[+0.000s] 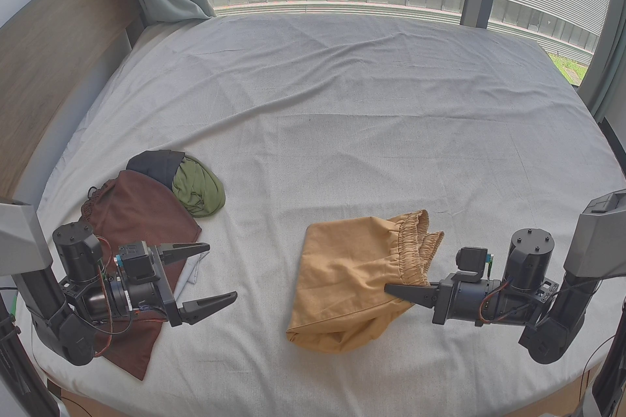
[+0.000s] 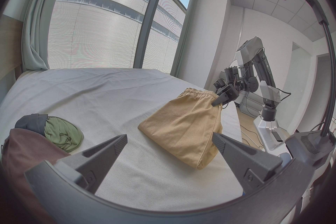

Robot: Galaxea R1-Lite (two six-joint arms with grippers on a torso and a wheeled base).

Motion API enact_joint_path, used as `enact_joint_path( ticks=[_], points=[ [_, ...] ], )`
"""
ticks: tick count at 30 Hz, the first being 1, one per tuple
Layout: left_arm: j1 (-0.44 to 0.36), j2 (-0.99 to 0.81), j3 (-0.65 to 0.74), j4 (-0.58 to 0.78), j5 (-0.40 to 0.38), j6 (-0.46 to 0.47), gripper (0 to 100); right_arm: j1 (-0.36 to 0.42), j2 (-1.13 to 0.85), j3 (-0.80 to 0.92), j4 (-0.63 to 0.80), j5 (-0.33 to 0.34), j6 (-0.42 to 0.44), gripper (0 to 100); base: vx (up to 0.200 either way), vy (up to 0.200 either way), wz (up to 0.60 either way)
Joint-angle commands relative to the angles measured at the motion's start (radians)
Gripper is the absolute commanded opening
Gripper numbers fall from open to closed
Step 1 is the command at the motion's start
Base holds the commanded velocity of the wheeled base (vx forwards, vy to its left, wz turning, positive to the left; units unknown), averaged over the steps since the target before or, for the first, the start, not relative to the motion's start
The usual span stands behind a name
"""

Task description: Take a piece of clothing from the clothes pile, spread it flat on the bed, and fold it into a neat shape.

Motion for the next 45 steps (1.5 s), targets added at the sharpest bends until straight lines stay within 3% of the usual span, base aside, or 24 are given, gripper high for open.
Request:
enact_joint_path(
  ticks=[1,11,27,36,45],
  points=[
    [-0.001,0.0,0.004,-0.001,0.0,0.0,100,0.002,-0.022,-0.028,-0.001,0.002,0.002,0,0.0,0.0,0.0],
    [-0.009,0.0,0.013,-0.001,0.0,-0.001,100,-0.003,-0.056,-0.087,0.001,0.05,0.006,0,0.0,0.0,0.0],
    [-0.021,0.001,0.019,-0.001,0.0,-0.004,100,-0.024,-0.042,-0.289,0.002,0.102,0.117,0,0.0,0.0,0.0],
    [-0.021,0.004,0.022,-0.001,0.0,-0.004,100,-0.077,0.051,-0.438,0.002,0.156,0.161,0,0.0,0.0,0.0],
    [-0.021,0.009,0.022,-0.001,0.0,-0.004,100,-0.104,0.145,-0.587,0.002,0.163,0.223,0,0.0,0.0,0.0]
  ],
)
